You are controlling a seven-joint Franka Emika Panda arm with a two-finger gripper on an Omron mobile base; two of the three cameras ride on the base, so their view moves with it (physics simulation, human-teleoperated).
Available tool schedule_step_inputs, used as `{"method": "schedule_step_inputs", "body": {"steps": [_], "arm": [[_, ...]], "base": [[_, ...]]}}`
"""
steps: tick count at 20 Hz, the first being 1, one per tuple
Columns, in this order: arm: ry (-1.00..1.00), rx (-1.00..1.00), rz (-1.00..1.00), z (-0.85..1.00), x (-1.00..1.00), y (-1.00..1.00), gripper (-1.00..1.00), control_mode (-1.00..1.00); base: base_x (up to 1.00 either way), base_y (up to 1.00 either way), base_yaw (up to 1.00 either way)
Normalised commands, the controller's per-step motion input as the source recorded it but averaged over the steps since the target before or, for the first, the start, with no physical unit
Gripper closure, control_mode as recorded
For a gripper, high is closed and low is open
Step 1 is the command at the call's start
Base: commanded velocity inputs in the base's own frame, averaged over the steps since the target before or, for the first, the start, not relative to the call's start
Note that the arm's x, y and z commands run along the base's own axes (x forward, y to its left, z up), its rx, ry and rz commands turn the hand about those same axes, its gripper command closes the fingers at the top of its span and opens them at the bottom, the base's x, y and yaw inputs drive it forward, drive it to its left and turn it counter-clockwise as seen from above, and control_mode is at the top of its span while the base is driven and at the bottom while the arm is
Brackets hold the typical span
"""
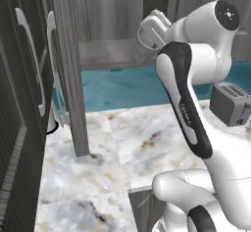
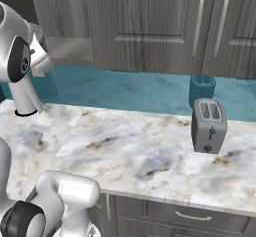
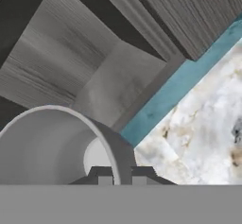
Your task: Move the glass cup from next to the sink to the open cabinet. Then, move the bowl with the lemon to the fridge to clear the area for faucet cleaning.
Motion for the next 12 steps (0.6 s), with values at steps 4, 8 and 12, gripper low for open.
{"method": "schedule_step_inputs", "body": {"steps": [4,8,12], "arm": [[0.02,-0.02,-0.04,-0.19,0.51,0.00,1.00,-1.00],[0.00,0.00,-0.07,-0.06,0.58,0.00,1.00,-1.00],[0.00,0.00,-0.06,-0.01,0.78,0.00,1.00,-1.00]], "base": [[0.00,0.00,0.00],[0.00,0.00,0.00],[0.00,0.00,0.00]]}}
